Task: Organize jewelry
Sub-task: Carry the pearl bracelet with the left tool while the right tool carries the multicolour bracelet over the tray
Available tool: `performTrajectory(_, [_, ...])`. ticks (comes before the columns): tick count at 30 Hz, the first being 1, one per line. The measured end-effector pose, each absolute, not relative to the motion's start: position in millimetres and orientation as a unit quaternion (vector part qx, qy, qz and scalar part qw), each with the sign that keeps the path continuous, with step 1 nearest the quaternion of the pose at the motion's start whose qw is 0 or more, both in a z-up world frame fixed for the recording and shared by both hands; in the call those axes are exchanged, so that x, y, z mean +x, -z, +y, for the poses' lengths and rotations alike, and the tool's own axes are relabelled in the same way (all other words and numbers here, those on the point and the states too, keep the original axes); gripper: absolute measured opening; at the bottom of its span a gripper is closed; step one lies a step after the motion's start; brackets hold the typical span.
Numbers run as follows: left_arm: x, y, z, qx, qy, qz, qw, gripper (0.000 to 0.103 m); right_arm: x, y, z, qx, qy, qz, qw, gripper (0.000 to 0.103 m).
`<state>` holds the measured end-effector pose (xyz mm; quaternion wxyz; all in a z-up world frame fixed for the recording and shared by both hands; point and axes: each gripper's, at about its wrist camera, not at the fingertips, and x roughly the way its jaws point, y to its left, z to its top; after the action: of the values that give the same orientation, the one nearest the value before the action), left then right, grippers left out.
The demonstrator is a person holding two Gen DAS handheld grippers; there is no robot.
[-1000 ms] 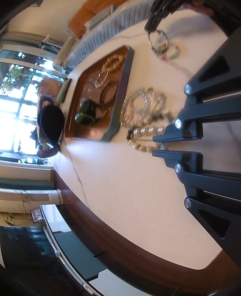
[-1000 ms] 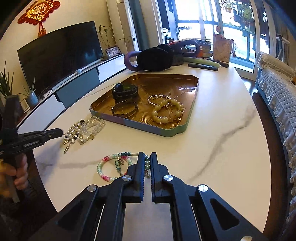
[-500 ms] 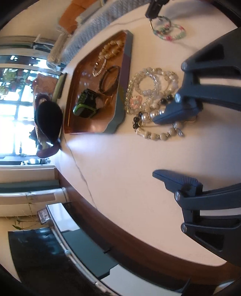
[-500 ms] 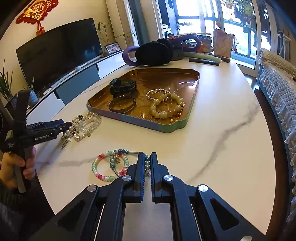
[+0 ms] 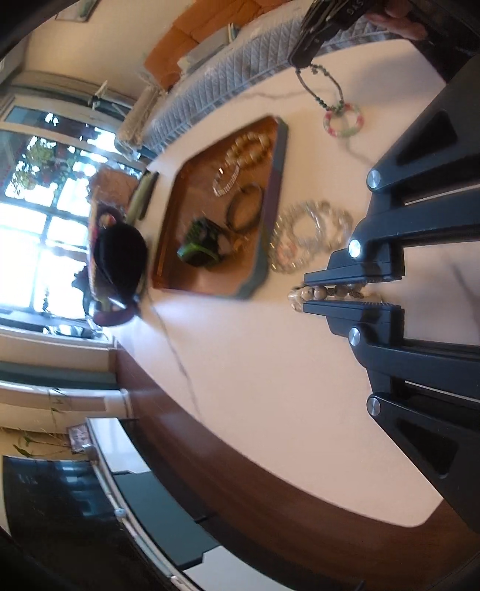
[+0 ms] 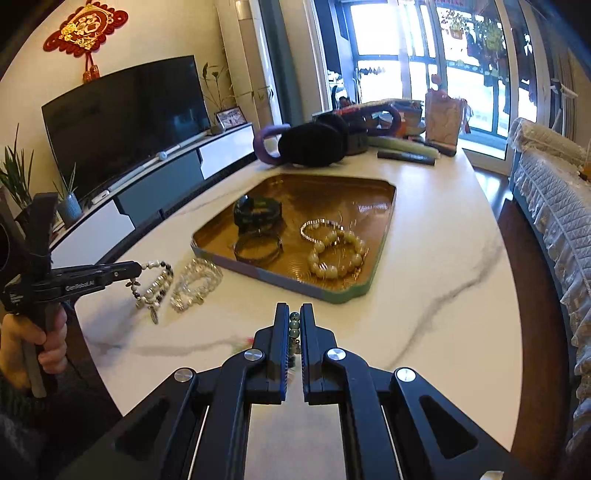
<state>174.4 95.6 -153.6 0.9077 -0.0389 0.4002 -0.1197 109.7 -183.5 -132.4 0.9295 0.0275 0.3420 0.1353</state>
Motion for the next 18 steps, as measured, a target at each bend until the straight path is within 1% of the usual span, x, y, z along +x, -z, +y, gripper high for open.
performTrajectory(18, [124.8, 64.9, 58.0, -0.017, 0.158, 0.346, 0.925, 0.008, 72.1, 61.1, -168.2, 0.006, -0.142, 0.291, 0.946, 0.005])
